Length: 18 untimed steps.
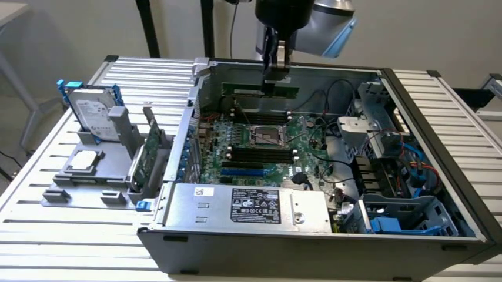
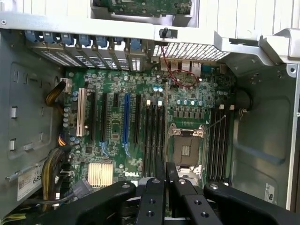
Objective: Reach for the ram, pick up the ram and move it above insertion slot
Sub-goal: 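Pick up the ram and move it above insertion slot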
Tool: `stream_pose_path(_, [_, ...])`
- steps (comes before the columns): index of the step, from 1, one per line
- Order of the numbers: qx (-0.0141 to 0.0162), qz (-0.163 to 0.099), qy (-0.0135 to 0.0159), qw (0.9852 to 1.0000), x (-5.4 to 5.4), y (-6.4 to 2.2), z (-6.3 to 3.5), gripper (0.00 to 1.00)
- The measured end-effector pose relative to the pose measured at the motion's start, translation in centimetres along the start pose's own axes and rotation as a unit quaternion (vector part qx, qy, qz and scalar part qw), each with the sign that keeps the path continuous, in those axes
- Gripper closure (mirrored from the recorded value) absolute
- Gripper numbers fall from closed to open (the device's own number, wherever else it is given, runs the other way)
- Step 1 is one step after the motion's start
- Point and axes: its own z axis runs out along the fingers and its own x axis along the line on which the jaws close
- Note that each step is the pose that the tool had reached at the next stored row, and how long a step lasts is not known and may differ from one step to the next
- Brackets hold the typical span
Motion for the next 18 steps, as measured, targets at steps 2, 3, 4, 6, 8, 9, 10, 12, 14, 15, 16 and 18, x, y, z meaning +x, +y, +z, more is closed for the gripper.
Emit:
stream_pose_path(2, [0.0006,0.003,-0.0001,1.0,-0.09,-0.13,0.0,0.87])
stream_pose_path(3, [0.0009,0.004,-0.0001,1.0,-0.15,-0.19,0.0,0.87])
stream_pose_path(4, [0.0013,0.005,-0.0003,1.0,-0.2,-0.24,0.0,0.87])
stream_pose_path(6, [0.0021,0.008,-0.0003,1.0,-0.31,-0.33,0.0,0.87])
stream_pose_path(8, [0.003,0.01,-0.0005,0.9999,-0.41,-0.4,0.01,0.87])
stream_pose_path(9, [0.0031,0.011,-0.0005,0.9999,-0.45,-0.41,0.01,0.87])
stream_pose_path(10, [0.0032,0.012,-0.0005,0.9999,-0.46,-0.41,0.01,0.87])
stream_pose_path(12, [0.0032,0.012,-0.0005,0.9999,-0.46,-0.4,0.01,0.87])
stream_pose_path(14, [0.0033,0.012,-0.0005,0.9999,-0.47,-0.4,0.02,0.87])
stream_pose_path(15, [0.0033,0.012,-0.0006,0.9999,-0.47,-0.41,0.02,0.87])
stream_pose_path(16, [0.0033,0.012,-0.0006,0.9999,-0.47,-0.41,0.02,0.87])
stream_pose_path(18, [0.0033,0.012,-0.0005,0.9999,-0.47,-0.41,0.02,0.87])
